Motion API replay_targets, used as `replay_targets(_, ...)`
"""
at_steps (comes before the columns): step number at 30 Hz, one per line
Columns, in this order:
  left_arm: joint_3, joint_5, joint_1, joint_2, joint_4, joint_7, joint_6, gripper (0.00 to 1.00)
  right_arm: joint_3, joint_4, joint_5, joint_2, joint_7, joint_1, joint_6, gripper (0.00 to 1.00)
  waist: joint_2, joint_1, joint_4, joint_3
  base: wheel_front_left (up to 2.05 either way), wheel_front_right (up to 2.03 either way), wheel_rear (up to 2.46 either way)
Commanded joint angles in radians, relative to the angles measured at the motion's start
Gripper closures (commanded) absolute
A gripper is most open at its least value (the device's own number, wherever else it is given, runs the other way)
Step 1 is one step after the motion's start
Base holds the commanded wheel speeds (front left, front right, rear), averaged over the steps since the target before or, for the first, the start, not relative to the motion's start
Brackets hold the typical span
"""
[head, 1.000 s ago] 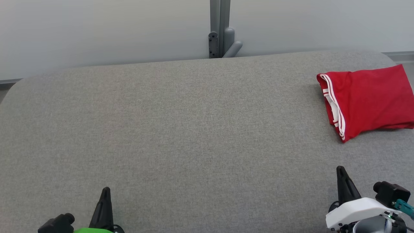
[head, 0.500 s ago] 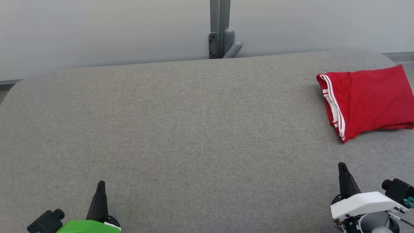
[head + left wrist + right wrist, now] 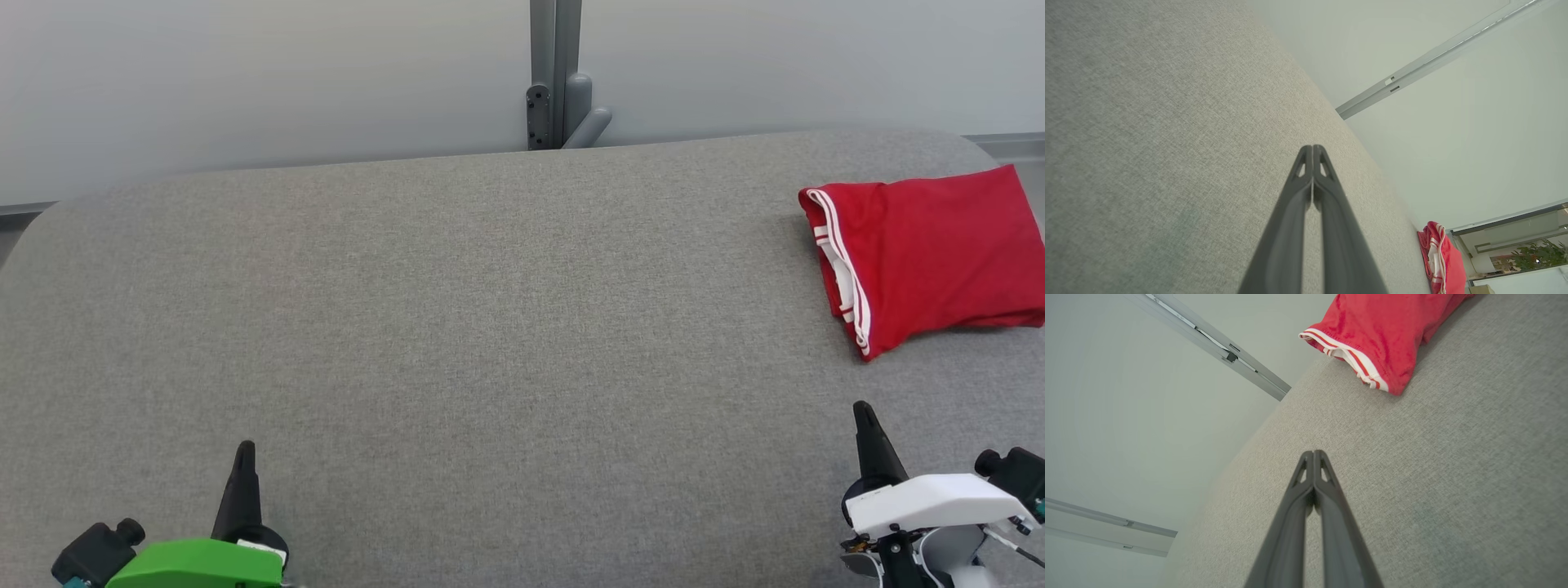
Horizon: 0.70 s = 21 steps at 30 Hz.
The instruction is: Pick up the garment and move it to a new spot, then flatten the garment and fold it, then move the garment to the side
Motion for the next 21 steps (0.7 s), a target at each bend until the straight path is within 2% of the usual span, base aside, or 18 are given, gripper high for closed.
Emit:
replay_targets(1,0.006,-0.029,-0.027,0.008,-0.013,0.005,-0.001,1.0,-0.003,-0.015,0.035,-0.008,0.008,-0.025,-0.001,1.0,0.0003,0.0,0.0,0.0,0.0,0.0,0.0)
replay_targets(21,0.031,-0.214,-0.06,0.004,-0.014,0.057,-0.002,1.0,-0.009,-0.019,0.266,-0.01,0.063,-0.044,-0.001,1.0,0.0005,0.0,0.0,-0.004,0.0,0.0,0.0)
